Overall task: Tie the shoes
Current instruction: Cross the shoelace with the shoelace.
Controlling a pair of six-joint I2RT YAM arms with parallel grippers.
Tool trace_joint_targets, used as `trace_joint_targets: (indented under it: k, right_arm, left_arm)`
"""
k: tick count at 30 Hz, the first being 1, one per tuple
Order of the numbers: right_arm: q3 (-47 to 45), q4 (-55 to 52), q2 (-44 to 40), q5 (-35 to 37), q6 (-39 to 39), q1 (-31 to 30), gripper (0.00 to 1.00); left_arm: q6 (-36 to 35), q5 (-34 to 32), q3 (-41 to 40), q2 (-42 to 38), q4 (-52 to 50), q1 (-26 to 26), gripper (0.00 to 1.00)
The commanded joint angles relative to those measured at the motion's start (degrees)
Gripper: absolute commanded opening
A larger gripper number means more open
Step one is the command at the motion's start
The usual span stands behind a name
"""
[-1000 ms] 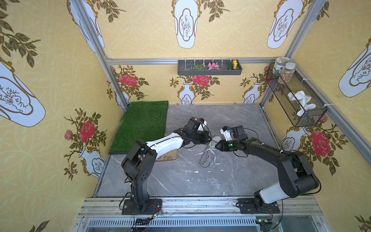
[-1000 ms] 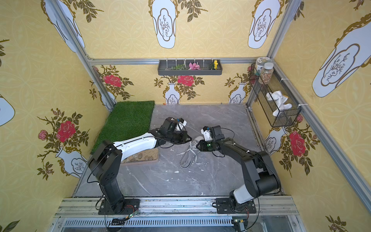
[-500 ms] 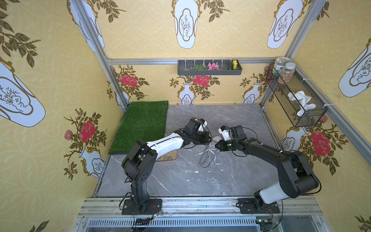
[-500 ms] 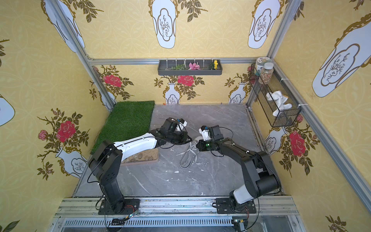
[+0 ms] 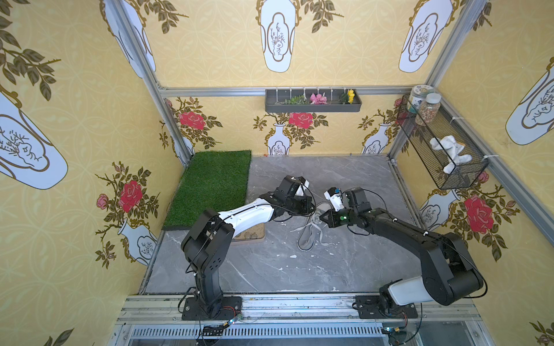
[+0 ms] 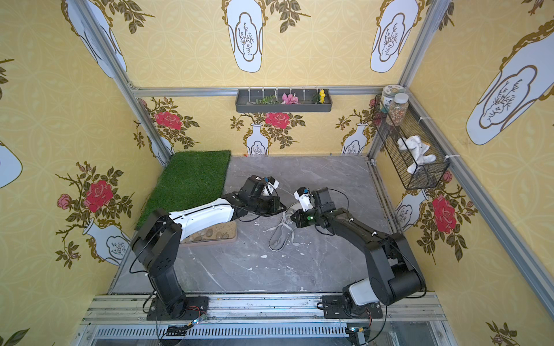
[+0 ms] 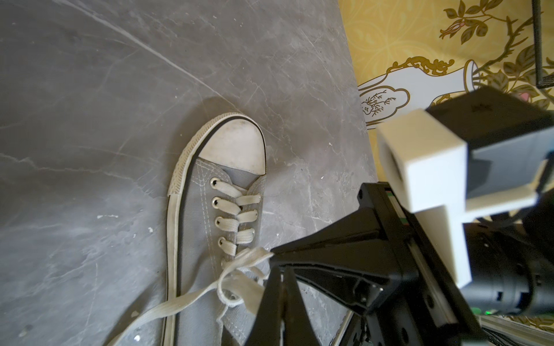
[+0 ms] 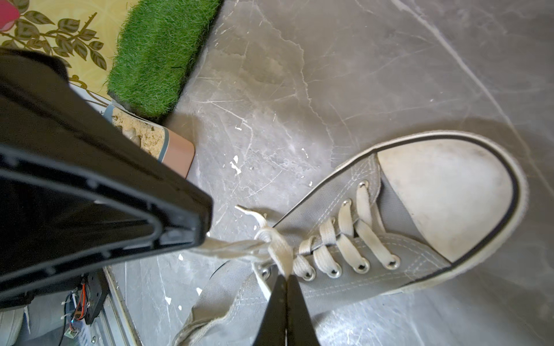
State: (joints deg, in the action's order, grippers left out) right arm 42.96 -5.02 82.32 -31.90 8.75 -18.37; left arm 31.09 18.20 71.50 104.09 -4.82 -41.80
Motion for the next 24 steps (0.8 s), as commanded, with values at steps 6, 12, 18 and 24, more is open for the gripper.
trace_joint_targets:
  k: [6,12,18,24]
  right_arm:
    - [-3.3,6.0,-2.5,-1.6,-1.2,-0.3,0.06]
    - [-3.5,7.2,-2.2,-1.9,-1.7,-0.4,0.06]
    - [-3.5,7.2,-2.4,-2.1,-2.2,-0.5,0.05]
    - [-3.8,7.3,-2.3,-2.2,-2.5,-0.5,0.05]
  left_arm:
    - [-2.2,2.6,1.7,2.5,-3.3,0.0,0.00]
    - [-5.5,3.9,2.8,3.3,-4.2,0.1,0.00]
    - [-7.9,4.4,5.4,5.0,-6.4,0.3,0.00]
    - [-13.3,5.1,7.2,6.1,-11.1,1.4,0.01]
